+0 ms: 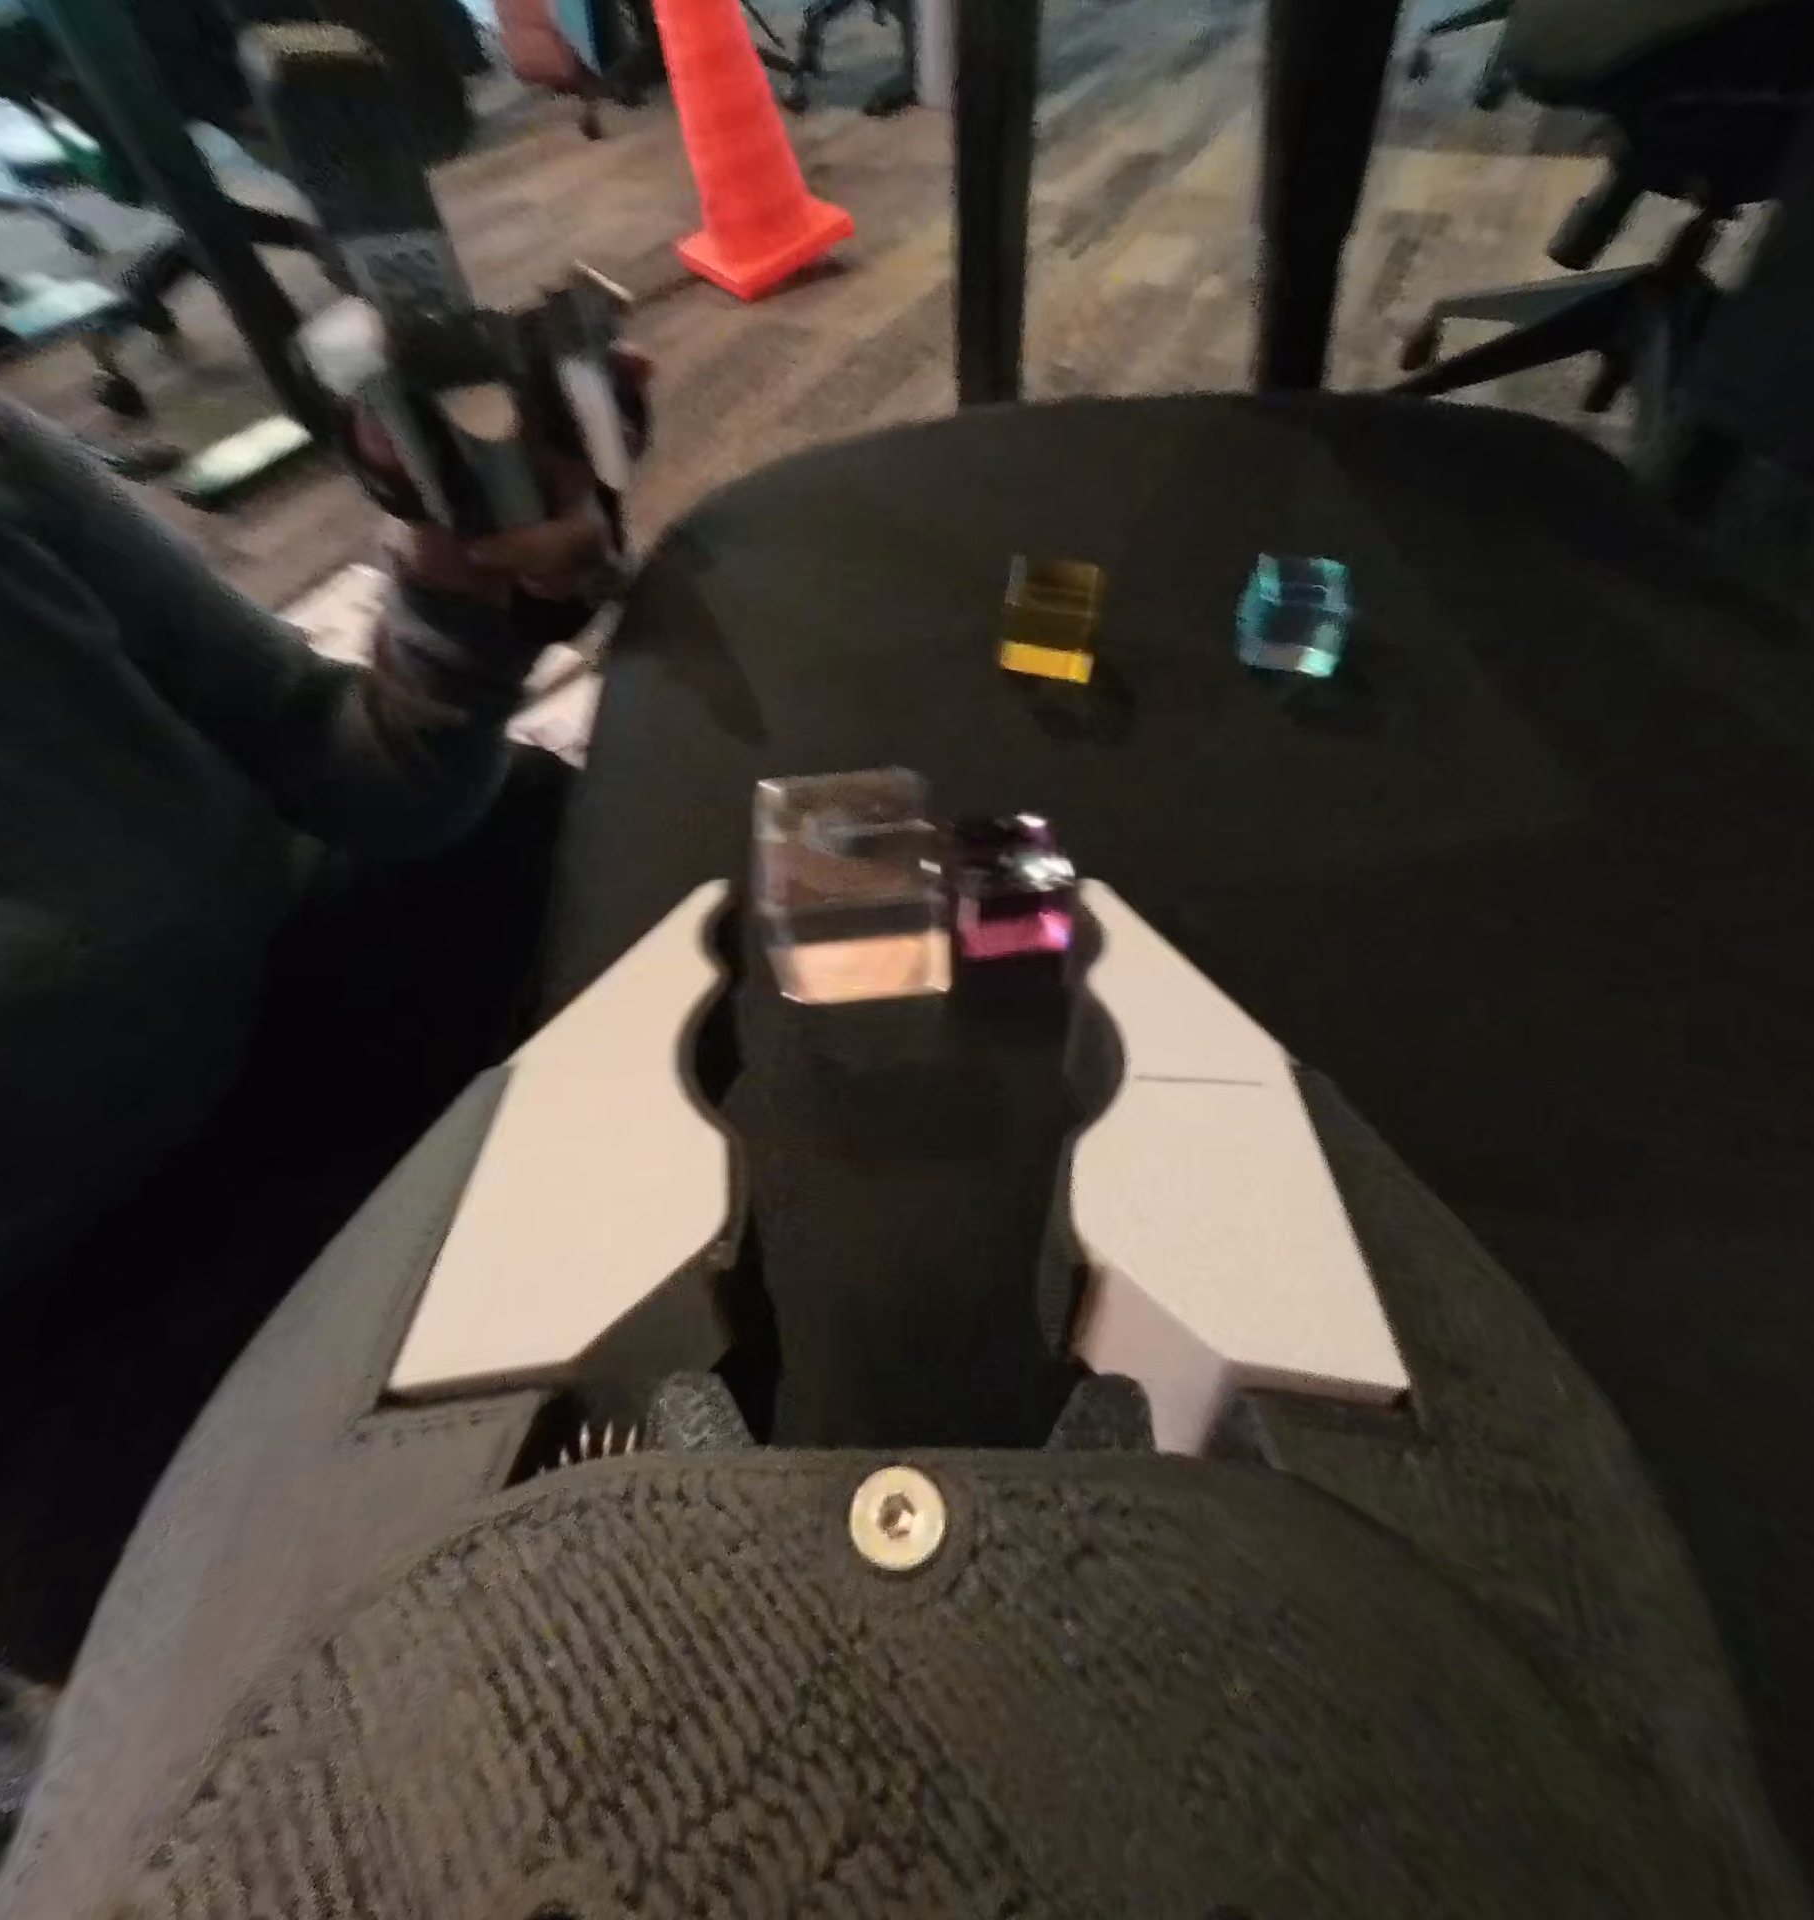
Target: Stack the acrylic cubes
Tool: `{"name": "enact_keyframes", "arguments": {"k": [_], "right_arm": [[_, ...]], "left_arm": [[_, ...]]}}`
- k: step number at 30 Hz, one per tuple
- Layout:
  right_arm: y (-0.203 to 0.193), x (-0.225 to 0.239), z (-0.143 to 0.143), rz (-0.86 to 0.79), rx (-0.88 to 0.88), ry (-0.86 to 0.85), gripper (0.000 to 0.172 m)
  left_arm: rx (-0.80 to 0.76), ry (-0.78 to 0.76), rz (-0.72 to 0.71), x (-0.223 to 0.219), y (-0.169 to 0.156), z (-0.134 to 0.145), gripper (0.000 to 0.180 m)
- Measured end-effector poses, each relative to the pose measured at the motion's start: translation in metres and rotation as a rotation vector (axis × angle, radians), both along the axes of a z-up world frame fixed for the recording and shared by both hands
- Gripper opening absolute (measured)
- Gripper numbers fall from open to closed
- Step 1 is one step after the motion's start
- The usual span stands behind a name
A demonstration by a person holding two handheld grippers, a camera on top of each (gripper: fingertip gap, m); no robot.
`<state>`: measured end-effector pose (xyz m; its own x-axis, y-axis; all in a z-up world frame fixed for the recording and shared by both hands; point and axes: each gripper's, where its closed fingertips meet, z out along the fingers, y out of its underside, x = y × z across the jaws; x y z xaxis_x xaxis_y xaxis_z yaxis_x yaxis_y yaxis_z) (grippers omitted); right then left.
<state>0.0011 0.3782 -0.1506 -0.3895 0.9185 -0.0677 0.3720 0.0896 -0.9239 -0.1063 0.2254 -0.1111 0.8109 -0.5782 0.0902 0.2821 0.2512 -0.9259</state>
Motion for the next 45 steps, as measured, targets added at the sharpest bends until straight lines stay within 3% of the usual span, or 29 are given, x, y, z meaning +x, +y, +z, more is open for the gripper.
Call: {"name": "enact_keyframes", "arguments": {"k": [2, 4, 7, 10, 14, 18, 22, 26, 29, 30, 32, 35, 41, 43, 45], "right_arm": [[-0.024, -0.001, -0.001, 0.052, 0.004, 0.019, 0.084], [-0.024, -0.007, -0.021, 0.003, 0.153, -0.045, 0.086], [-0.021, -0.019, -0.033, -0.046, 0.265, -0.107, 0.079], [-0.024, -0.024, -0.030, -0.041, 0.269, -0.096, 0.045], [-0.037, -0.019, -0.010, 0.020, 0.186, -0.028, 0.044], [0.016, -0.034, 0.028, -0.125, 0.178, 0.089, 0.044], [0.063, -0.059, 0.009, -0.162, 0.230, -0.030, 0.044], [0.074, -0.074, -0.029, -0.098, 0.213, -0.152, 0.044], [0.075, -0.071, -0.036, -0.113, 0.163, -0.189, 0.045], [0.076, -0.068, -0.034, -0.130, 0.161, -0.191, 0.065], [0.064, -0.059, -0.014, -0.109, 0.155, -0.078, 0.069], [0.025, -0.040, 0.006, 0.001, 0.102, 0.023, 0.057], [0.012, -0.036, -0.041, 0.020, 0.191, -0.212, 0.058], [0.011, -0.037, -0.043, 0.028, 0.197, -0.231, 0.031], [0.007, -0.038, -0.036, 0.052, 0.174, -0.237, 0.026]], "left_arm": [[0.009, -0.001, -0.008, 0.002, -0.002, 0.001, 0.064], [0.010, 0.000, -0.017, 0.005, -0.003, 0.000, 0.064], [0.006, -0.005, -0.042, 0.008, -0.005, -0.002, 0.063], [0.003, -0.014, -0.069, 0.012, -0.007, -0.001, 0.064], [0.021, -0.002, -0.039, 0.005, -0.014, 0.001, 0.063], [0.055, -0.024, -0.038, -0.003, -0.022, 0.008, 0.061], [0.054, -0.007, -0.022, -0.006, -0.024, 0.006, 0.061], [0.057, 0.007, 0.000, -0.011, -0.024, 0.005, 0.061], [0.043, 0.002, -0.005, -0.011, -0.019, 0.002, 0.061], [0.034, 0.004, -0.007, -0.010, -0.016, 0.000, 0.062], [0.014, 0.013, -0.010, -0.007, -0.013, -0.003, 0.063], [0.010, 0.035, -0.008, -0.002, -0.011, -0.004, 0.064], [0.011, 0.058, -0.021, 0.006, -0.013, -0.005, 0.064], [0.009, 0.055, -0.023, 0.005, -0.014, -0.005, 0.064], [0.011, 0.052, -0.022, 0.004, -0.014, -0.004, 0.064]]}}
